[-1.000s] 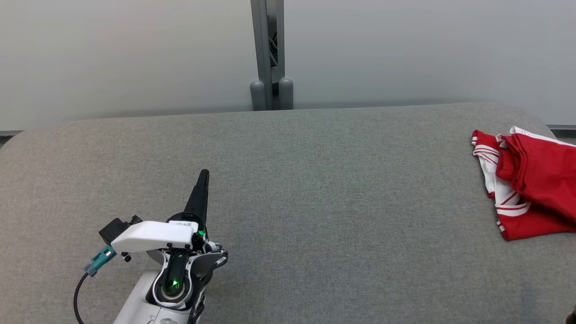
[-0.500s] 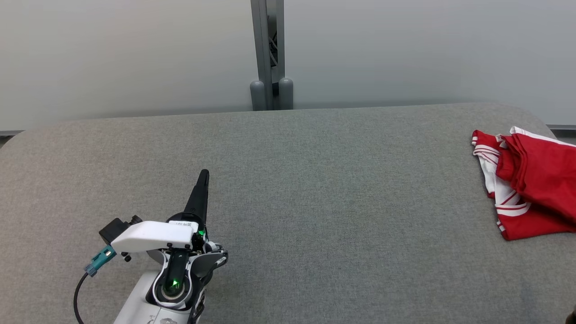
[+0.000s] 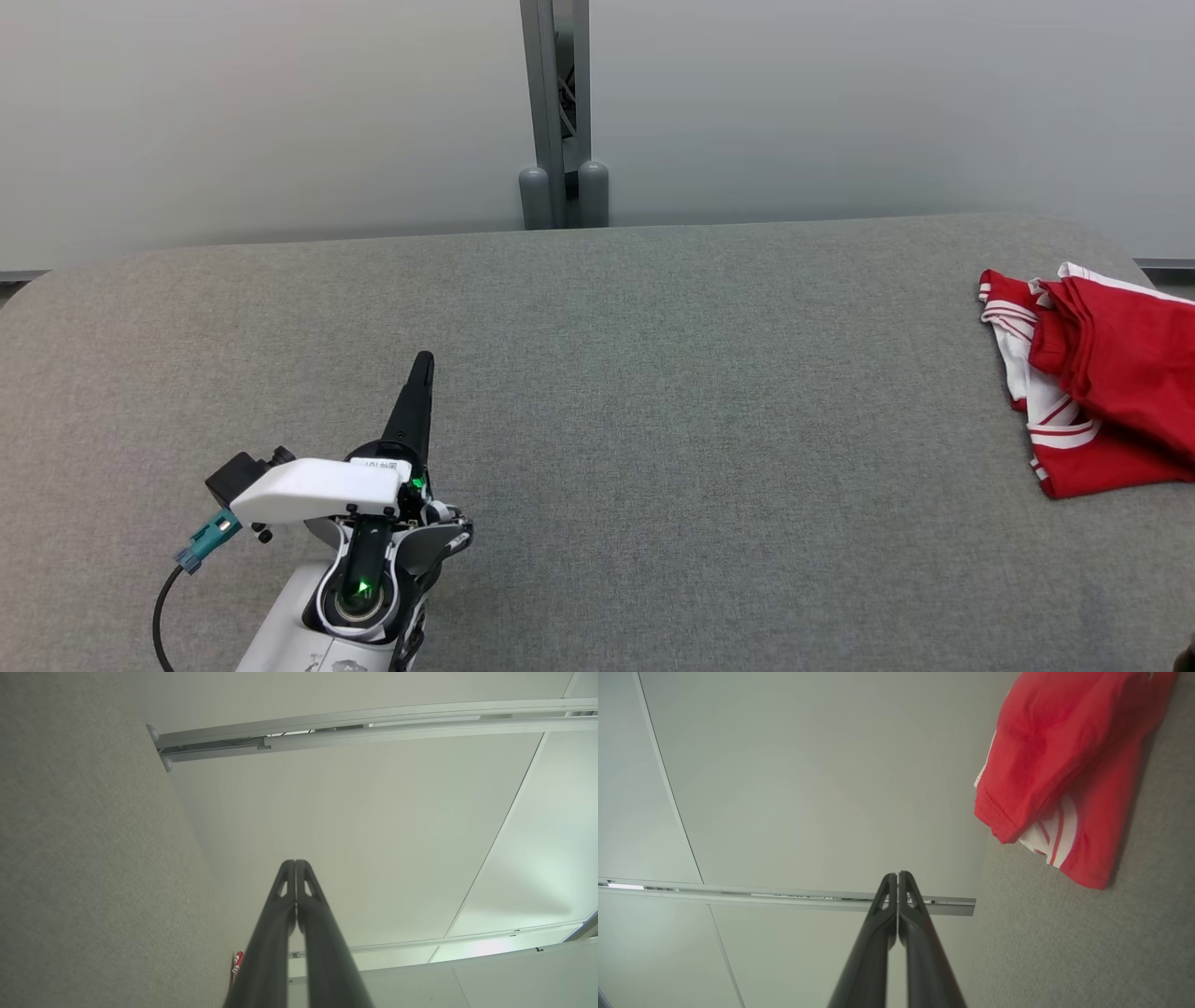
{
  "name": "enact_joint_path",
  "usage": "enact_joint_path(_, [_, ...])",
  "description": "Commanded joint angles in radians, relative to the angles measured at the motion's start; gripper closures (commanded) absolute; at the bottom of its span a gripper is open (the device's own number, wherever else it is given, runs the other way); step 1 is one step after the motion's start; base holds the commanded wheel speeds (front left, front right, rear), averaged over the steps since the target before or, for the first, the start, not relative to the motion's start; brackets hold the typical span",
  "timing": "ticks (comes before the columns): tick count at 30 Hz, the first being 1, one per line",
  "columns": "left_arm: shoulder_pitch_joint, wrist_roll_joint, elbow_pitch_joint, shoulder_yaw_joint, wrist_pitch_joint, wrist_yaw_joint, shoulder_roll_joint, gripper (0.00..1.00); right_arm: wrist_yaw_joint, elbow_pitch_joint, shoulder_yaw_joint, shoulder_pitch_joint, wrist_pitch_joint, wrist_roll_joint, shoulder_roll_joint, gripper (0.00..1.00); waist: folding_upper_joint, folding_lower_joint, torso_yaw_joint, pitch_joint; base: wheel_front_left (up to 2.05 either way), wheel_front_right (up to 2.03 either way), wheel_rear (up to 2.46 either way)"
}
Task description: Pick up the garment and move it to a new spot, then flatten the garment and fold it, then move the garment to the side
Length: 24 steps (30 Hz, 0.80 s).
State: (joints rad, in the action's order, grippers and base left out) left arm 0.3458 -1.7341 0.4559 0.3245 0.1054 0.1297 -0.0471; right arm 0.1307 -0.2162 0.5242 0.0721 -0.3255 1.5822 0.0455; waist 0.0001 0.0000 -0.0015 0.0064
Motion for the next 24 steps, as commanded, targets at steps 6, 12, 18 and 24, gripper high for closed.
enact_joint_path(6, [0.012,0.001,0.000,-0.001,-0.003,0.004,-0.006,1.00,0.000,-0.003,0.002,0.005,-0.001,0.004,0.009,1.00,-0.0001,0.0000,0.000,0.000,0.00,0.00,0.00])
enact_joint_path(12, [0.012,0.001,0.000,-0.001,-0.003,0.004,-0.006,1.00,0.000,-0.003,0.002,0.005,-0.001,0.004,0.009,1.00,-0.0001,0.0000,0.000,0.000,0.00,0.00,0.00])
enact_joint_path(18, [0.012,0.001,0.000,-0.001,-0.003,0.004,-0.006,1.00,0.000,-0.003,0.002,0.005,-0.001,0.004,0.009,1.00,-0.0001,0.0000,0.000,0.000,0.00,0.00,0.00])
enact_joint_path(24, [0.012,0.001,0.000,-0.001,-0.003,0.004,-0.006,1.00,0.000,-0.003,0.002,0.005,-0.001,0.004,0.009,1.00,-0.0001,0.0000,0.000,0.000,0.00,0.00,0.00])
